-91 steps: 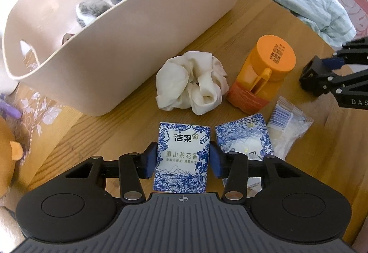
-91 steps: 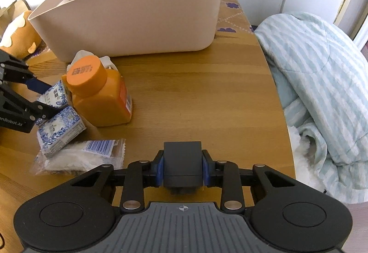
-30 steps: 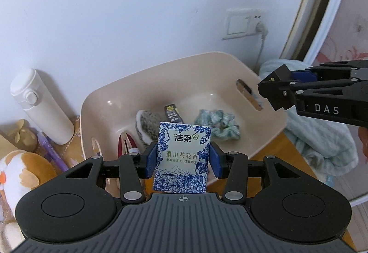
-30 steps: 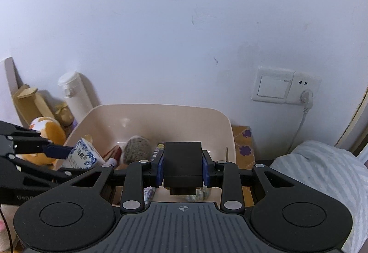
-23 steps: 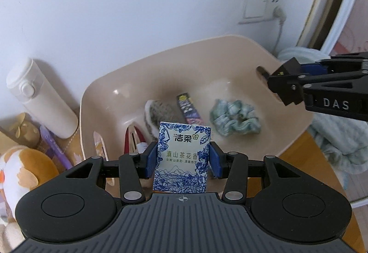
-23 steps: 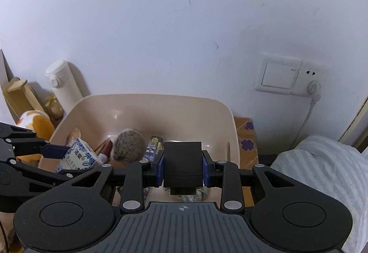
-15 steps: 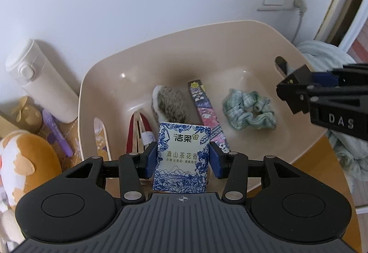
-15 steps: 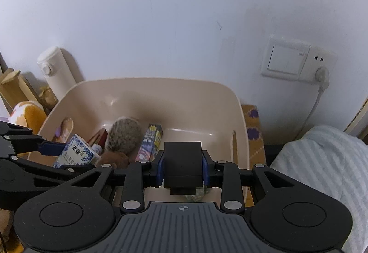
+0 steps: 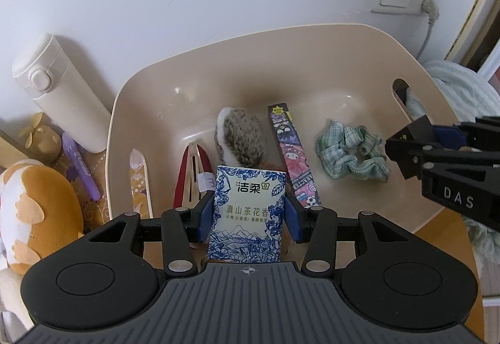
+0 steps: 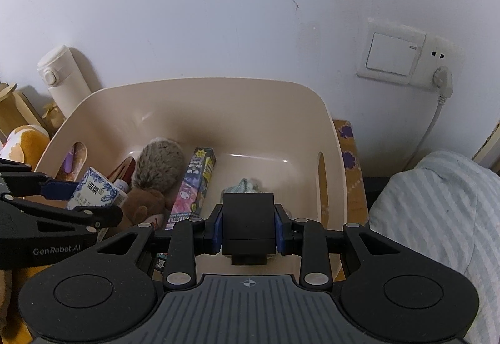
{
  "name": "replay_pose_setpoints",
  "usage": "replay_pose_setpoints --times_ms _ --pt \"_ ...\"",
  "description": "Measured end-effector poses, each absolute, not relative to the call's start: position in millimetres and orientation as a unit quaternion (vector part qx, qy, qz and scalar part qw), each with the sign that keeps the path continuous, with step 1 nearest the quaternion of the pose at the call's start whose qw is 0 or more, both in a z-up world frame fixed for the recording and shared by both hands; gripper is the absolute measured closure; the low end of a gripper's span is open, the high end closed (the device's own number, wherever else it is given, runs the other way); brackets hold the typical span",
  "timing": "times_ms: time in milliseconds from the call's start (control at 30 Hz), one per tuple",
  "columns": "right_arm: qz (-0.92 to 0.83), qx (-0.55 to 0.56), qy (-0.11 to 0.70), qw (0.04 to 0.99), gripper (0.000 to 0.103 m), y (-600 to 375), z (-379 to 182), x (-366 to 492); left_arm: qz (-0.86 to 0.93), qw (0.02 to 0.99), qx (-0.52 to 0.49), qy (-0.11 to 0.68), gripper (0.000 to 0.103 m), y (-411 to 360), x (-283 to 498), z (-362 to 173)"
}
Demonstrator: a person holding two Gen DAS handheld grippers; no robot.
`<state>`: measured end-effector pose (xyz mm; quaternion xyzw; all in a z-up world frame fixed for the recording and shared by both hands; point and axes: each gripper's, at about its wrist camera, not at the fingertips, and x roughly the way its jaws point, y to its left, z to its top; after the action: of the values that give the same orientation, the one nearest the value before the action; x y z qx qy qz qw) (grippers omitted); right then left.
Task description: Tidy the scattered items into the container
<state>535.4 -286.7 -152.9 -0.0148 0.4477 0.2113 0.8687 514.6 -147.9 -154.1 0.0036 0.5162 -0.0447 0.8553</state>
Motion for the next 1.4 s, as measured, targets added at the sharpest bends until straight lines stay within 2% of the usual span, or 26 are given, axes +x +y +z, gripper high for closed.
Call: replay_pose_setpoints --times_ms 167,233,333,500,733,900,1133,1400 --pt "0.210 -0.012 0.457 0.864 0.074 -288.3 -154.8 536.1 -0.032 0.854 0.004 0.519 0.055 -148.4 513.5 -152.8" --pt "0.207 -0.009 0.457 0.865 0.064 -290.4 -154.0 536.1 -0.028 0.856 0.011 0.515 0.055 -149.4 511.5 -151.5" --pt "0.205 -0.006 0.450 0.869 0.060 -292.6 -149.4 534.3 -0.024 0.857 0.010 0.515 0.049 -149.4 509.3 -150.1" --pt "0.202 -0.003 0.434 0.878 0.048 -297.3 -137.7 528.8 -0.022 0.862 0.007 0.507 0.042 -148.8 503.3 -142.2" --pt "0.202 0.012 0.401 0.893 0.040 -309.5 -112.3 512.8 -0.032 0.875 0.019 0.482 0.037 -151.9 485.1 -121.4" --pt "0.203 0.032 0.376 0.904 0.031 -322.0 -94.4 486.2 -0.036 0.879 0.014 0.475 0.034 -147.5 461.3 -111.1" --pt "0.206 0.045 0.371 0.904 0.026 -337.7 -94.2 441.0 -0.041 0.869 0.004 0.494 0.032 -138.5 418.9 -115.1" --pt "0.205 0.029 0.408 0.889 0.024 -341.3 -121.2 399.0 -0.082 0.844 0.031 0.529 0.032 -144.3 374.3 -143.1"
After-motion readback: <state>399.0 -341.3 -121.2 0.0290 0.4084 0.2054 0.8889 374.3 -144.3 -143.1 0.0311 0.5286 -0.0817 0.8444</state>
